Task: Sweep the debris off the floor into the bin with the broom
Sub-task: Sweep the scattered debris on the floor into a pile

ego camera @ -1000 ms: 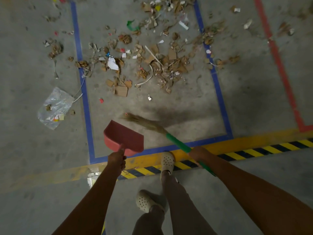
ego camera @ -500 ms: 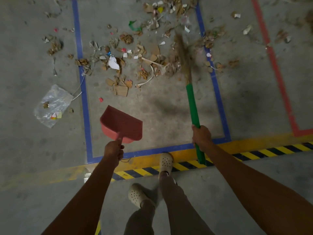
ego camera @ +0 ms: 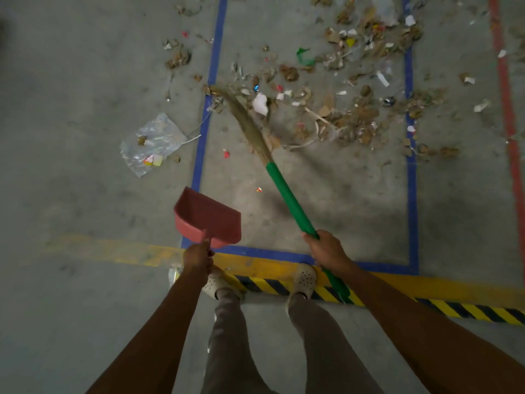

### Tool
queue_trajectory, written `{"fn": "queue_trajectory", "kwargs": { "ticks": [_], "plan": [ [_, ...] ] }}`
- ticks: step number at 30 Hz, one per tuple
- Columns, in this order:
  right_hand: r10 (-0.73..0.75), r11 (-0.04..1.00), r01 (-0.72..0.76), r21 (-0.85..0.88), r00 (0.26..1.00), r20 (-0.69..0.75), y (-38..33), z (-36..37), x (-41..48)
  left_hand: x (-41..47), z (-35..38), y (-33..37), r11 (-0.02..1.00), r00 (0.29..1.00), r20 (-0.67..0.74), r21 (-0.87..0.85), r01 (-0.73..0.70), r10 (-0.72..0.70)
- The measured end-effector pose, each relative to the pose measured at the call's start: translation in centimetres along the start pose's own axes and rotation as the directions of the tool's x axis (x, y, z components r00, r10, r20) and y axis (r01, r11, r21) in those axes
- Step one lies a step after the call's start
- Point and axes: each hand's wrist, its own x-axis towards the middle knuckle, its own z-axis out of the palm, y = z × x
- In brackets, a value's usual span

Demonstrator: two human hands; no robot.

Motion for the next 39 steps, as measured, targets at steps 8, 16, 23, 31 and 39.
{"fn": "queue_trajectory", "kwargs": {
  "ticks": [8,16,23,31,39],
  "plan": [
    [-0.053,0.961,0.123,-0.248,0.961,0.271,-10.4,13.1,-1.2,5.1,-15.6,-1.4,0.989,0.985,-0.148,-0.125,0.073,-0.091],
    [0.040,0.879,0.171,-0.444,0.904,0.427,-17.9,24.4,-0.3,9.9,-25.5,-2.0,0.955,0.960,-0.186,-0.251,0.159,-0.209],
    [0.174,0.966,-0.119,-0.231,0.957,0.232,-22.2,29.4,3.2,13.7,-28.6,-0.4,0.946,0.969,-0.137,-0.280,0.161,-0.205],
    [0.293,0.939,-0.252,0.236,0.943,-0.156,-25.3,27.2,5.9,15.8,-29.3,3.5,0.955,0.986,-0.074,-0.268,0.125,-0.150],
    [0.043,0.998,-0.034,0.046,0.981,-0.190,-26.5,26.7,4.1,16.2,-29.4,6.7,0.962,0.989,-0.066,-0.250,0.109,-0.129]
  ]
}}
